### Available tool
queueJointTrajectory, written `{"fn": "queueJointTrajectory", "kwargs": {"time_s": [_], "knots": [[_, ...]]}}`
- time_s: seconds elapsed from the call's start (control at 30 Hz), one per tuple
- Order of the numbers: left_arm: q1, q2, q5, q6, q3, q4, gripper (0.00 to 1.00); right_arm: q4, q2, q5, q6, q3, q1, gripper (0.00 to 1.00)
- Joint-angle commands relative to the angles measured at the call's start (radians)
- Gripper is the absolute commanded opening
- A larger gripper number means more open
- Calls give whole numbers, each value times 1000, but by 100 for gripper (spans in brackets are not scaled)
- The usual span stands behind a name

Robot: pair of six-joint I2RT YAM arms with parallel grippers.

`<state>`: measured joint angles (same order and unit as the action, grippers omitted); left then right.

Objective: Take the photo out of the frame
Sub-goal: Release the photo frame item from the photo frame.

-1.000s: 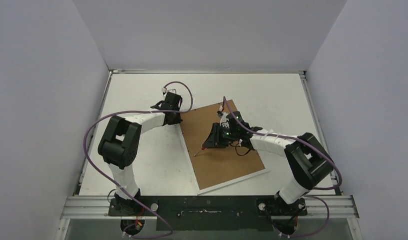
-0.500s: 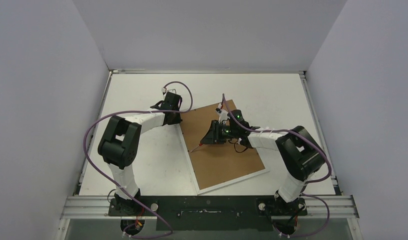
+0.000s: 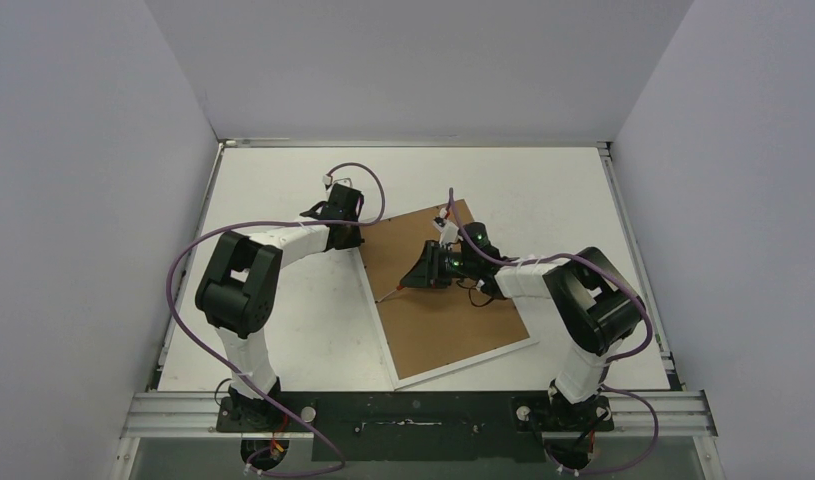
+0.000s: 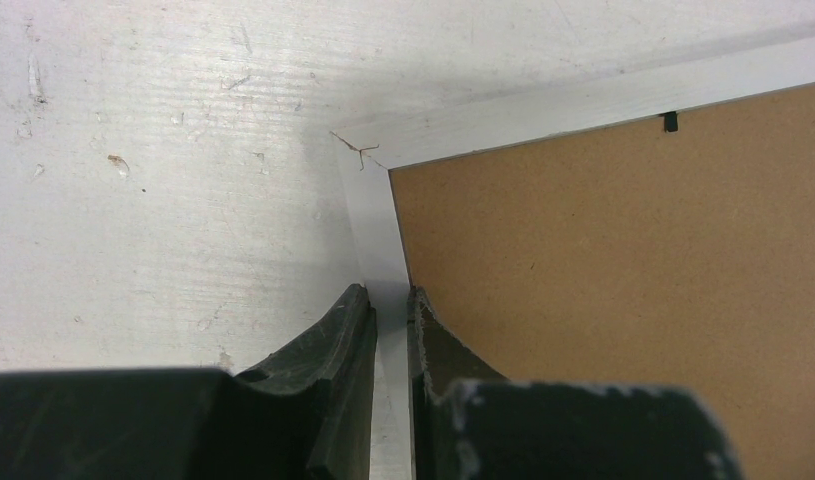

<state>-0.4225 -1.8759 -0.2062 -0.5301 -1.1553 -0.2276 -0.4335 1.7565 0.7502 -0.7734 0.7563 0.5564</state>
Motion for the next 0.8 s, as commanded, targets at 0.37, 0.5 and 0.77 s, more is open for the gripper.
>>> {"fn": "queueJointTrajectory", "kwargs": {"time_s": [0.37,0.5,0.77], "knots": [[-24,-57,181,-92,80,-56,0,-210,31,-79,-103,-76,19,0],[-20,-58,198,-149,108,-15,0,-259,39,-102,-152,-97,32,0],[-15,-64,206,-179,121,7,0,-197,25,-59,-149,-82,37,0]]}}
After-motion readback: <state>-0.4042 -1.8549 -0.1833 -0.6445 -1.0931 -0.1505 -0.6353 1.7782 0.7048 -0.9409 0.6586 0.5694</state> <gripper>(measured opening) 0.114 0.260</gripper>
